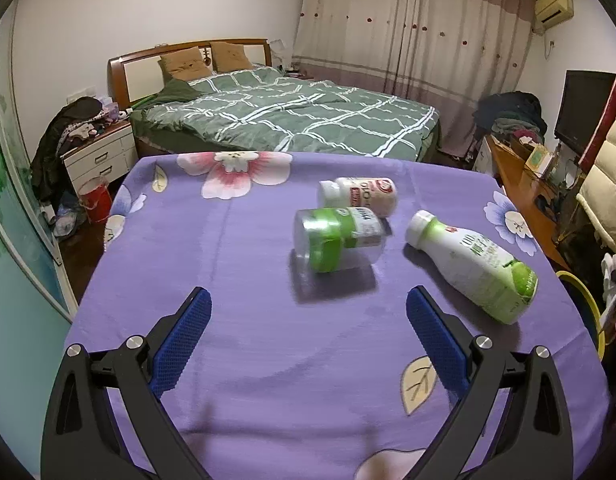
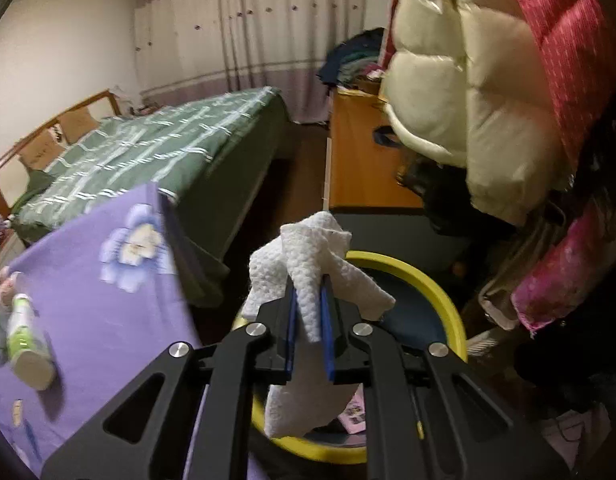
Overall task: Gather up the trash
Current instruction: 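Carry the white tissue over the yellow bin and open the right tool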
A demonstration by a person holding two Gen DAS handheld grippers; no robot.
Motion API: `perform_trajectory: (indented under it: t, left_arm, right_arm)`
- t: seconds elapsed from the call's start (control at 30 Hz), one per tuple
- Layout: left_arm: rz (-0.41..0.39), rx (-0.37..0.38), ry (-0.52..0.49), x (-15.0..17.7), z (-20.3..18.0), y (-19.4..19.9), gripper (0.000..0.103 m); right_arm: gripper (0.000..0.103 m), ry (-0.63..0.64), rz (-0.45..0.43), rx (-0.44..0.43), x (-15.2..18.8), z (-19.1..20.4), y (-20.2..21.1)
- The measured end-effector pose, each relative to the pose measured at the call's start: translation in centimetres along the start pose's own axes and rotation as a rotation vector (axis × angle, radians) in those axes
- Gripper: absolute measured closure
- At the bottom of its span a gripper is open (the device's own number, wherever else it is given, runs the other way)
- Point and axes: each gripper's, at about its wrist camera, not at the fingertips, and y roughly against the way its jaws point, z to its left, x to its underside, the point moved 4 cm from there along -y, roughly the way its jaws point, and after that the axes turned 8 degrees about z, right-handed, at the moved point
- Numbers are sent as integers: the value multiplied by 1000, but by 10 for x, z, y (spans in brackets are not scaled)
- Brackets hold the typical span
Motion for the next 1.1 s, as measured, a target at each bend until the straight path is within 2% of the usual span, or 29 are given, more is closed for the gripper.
perform_trajectory:
  t: [0.03,0.07,0.13,0.17,0.37,0.67,0.83,0.97,1.1]
  left_arm:
    - [6,-1,-2,0,-4,-1,6]
    - [13,-3,-4,0,-8,-3,6]
    - [22,-2,-5,1,-13,-5,6]
    - [25,-1,-7,1,-17,-5,6]
    - [33,24,-36,1,-52,-3,6]
    - [37,78,-113,2,-141,-8,5]
    - [42,59,-142,0,-178,-22,5]
    - [73,29,-149,-4,-189,-39,5]
    - [102,20,-125,-9,-175,-52,5]
  right_arm:
    - [80,-2,5,7,-2,1,-3]
    - [68,-6,6,18,-1,-2,-6]
    - [55,-5,0,33,2,-8,-8]
    - [54,-5,-2,35,2,-8,-6]
    - [52,-17,-10,-6,0,-12,-4]
    - [51,3,-12,-71,-1,-8,0]
    - [51,2,-1,-98,1,-10,-5]
    - [51,0,5,-122,2,-10,-7]
    - [51,6,7,-139,2,-7,-8]
